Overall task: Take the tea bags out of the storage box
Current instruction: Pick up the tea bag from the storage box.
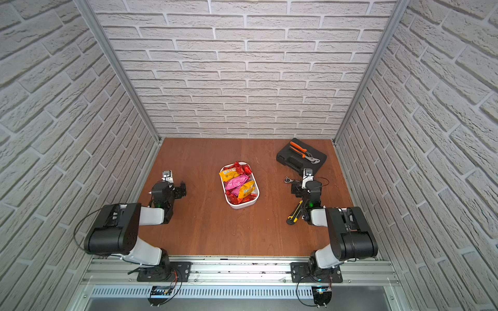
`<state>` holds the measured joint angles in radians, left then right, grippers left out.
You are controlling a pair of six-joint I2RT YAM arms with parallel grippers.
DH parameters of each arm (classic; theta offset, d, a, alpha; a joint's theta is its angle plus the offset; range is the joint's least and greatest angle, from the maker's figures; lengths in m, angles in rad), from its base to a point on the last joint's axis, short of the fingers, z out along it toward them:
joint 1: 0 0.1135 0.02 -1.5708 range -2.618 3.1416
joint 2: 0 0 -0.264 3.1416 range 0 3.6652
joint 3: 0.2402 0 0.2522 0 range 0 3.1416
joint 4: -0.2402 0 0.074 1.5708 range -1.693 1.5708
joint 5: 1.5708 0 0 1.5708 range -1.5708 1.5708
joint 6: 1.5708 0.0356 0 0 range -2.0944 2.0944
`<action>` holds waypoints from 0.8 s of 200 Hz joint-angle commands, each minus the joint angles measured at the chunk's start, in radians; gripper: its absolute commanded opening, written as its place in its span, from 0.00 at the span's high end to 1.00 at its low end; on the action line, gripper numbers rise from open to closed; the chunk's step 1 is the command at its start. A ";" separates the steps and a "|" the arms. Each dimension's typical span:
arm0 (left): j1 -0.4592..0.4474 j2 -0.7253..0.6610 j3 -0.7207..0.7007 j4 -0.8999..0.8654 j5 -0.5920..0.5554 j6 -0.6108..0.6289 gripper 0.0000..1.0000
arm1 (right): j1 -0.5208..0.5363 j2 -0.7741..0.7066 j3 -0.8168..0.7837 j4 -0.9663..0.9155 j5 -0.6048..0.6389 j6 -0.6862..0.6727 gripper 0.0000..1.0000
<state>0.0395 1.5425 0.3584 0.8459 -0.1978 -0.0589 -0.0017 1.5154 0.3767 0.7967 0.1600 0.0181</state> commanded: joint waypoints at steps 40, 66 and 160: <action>0.008 0.010 0.019 0.057 -0.008 0.010 0.01 | 0.008 0.000 0.018 0.043 0.009 -0.008 0.01; 0.010 0.009 0.019 0.056 -0.010 0.010 0.02 | 0.008 0.001 0.019 0.044 0.007 -0.007 0.01; -0.011 -0.181 0.064 -0.182 -0.004 0.035 0.01 | 0.019 -0.213 0.319 -0.682 -0.087 0.023 0.01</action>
<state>0.0380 1.4914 0.3634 0.7799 -0.1955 -0.0452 0.0051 1.4136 0.4805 0.5198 0.1101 0.0040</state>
